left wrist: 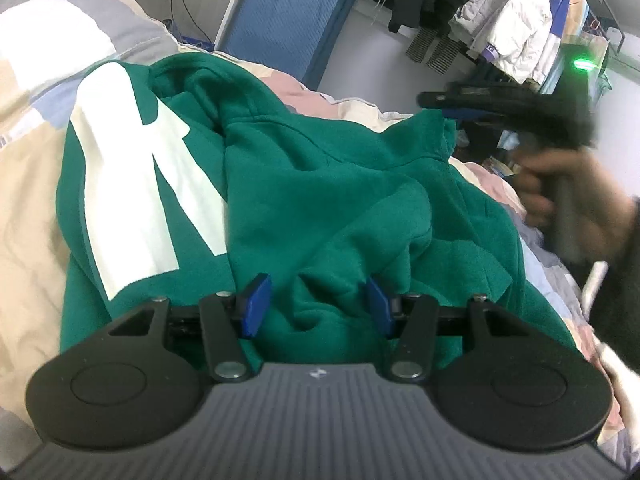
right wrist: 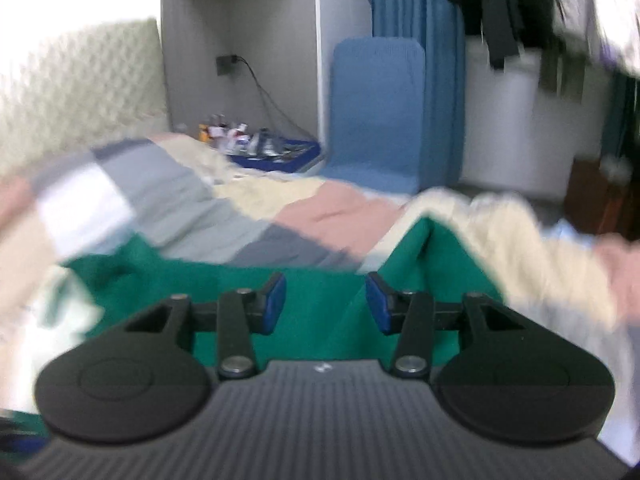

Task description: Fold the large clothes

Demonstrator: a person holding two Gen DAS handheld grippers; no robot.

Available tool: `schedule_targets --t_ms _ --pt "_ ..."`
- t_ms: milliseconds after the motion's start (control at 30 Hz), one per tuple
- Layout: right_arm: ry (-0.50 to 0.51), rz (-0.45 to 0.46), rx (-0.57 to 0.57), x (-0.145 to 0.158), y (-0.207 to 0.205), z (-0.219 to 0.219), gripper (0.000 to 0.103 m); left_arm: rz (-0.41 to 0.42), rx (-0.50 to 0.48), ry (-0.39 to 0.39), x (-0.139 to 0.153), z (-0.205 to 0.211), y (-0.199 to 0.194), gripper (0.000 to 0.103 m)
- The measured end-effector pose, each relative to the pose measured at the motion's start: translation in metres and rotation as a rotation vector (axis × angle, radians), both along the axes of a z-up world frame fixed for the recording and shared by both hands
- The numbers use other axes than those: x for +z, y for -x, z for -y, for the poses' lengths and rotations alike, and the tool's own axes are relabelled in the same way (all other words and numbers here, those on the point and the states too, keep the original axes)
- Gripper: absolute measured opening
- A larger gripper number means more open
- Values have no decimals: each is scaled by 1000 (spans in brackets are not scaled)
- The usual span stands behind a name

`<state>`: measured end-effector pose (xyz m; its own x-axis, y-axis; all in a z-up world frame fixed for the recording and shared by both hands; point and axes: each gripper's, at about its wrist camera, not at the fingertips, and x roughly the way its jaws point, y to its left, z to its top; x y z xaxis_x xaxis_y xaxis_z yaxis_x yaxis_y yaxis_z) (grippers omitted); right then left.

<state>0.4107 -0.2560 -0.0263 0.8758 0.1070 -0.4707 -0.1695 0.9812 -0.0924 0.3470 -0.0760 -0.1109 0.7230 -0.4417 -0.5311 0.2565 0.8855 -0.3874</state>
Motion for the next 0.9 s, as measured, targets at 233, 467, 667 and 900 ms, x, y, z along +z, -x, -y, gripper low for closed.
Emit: schedule_targets --t_ms 233,467,667,900 --pt "96 -42 -134 -49 -53 34 36 20 1 -10 2 1 4 58" --pt "22 -84 -166 -99 -67 52 35 1 15 10 -5 -2 1 59" --pt "-1 -71 -146 -95 -60 47 36 8 27 -1 -2 -1 3 59" --pt "-158 -19 -157 -45 6 55 38 61 56 -58 22 -1 30 59"
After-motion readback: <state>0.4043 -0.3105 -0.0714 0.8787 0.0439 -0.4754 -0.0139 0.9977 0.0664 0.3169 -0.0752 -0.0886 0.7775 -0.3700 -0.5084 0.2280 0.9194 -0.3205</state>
